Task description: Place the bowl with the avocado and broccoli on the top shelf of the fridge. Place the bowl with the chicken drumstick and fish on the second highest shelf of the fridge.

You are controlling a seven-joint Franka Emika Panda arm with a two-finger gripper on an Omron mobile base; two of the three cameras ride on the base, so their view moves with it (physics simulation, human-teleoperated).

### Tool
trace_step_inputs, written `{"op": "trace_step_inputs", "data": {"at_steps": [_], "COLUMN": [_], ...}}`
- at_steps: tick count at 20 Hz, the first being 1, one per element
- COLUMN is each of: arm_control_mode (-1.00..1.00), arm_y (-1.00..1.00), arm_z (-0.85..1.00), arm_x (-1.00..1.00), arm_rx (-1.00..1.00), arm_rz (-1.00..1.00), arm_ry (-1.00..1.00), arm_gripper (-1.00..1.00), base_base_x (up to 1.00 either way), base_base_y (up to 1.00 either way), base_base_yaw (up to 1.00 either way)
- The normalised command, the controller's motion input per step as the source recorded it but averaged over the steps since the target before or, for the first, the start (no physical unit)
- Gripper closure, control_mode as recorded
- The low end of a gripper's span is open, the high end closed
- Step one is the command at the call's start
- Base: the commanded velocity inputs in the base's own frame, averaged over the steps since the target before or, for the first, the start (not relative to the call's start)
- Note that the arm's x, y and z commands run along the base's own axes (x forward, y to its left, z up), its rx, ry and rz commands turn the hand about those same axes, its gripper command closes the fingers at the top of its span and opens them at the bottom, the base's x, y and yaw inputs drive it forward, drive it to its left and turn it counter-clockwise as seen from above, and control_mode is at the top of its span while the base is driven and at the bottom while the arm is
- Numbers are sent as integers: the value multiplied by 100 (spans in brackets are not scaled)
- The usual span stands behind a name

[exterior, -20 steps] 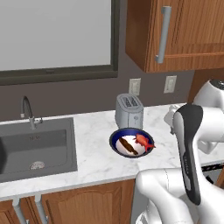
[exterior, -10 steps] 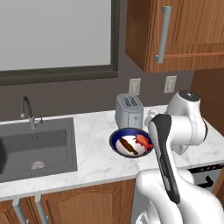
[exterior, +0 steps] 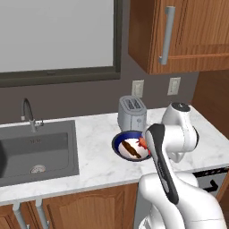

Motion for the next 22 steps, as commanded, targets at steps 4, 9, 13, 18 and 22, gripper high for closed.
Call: {"op": "trace_step_inputs", "data": {"at_steps": [4,9,13,18,22], "arm_control_mode": [-100,-100,-100,-100,-100], "arm_y": [0,0,0,0,0], "arm_z": [-29,-34,-31,-15,-11], "arm_x": [4,7,45,49,31], "arm_rx": [0,0,0,0,0], "arm_rz": [16,7,0,0,0], "arm_ry": [8,2,0,0,3], "arm_gripper": [-100,-100,-100,-100,-100], "base_base_x": [0,0,0,0,0], "base_base_y": [0,0,0,0,0], "base_base_yaw": [0,0,0,0,0]}}
